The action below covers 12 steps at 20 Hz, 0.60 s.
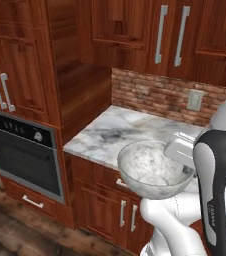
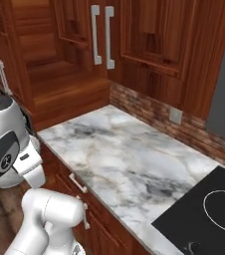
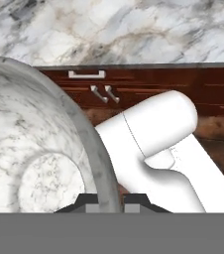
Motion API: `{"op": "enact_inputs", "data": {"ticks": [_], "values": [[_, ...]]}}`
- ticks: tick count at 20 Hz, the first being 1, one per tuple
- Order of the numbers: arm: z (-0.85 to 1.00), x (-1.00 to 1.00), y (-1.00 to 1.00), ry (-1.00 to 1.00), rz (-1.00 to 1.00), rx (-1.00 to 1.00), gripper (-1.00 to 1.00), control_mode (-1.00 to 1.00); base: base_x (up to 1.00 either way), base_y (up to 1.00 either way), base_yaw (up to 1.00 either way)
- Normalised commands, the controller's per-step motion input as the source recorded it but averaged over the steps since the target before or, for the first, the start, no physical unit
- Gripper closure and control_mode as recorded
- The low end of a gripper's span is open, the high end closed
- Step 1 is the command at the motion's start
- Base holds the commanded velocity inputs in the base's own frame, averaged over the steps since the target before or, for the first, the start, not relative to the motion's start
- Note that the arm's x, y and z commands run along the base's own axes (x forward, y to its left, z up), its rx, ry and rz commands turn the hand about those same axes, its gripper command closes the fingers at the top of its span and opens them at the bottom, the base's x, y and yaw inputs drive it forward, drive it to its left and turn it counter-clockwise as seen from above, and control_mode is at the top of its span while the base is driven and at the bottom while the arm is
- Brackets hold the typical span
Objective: Pick the cup and bowl from the counter and place them on the counter next to the sink.
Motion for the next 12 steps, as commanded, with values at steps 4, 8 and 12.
{"op": "enact_inputs", "data": {"ticks": [4,8,12], "values": [[0.0,0.0,0.0,0.0,0.0,0.0,1.0,1.0,-0.08,0.0,0.54],[0.0,0.0,0.0,0.0,0.0,0.0,1.0,1.0,-0.14,0.0,0.52],[0.0,0.0,0.0,0.0,0.0,0.0,1.0,1.0,-0.17,0.01,0.54]]}}
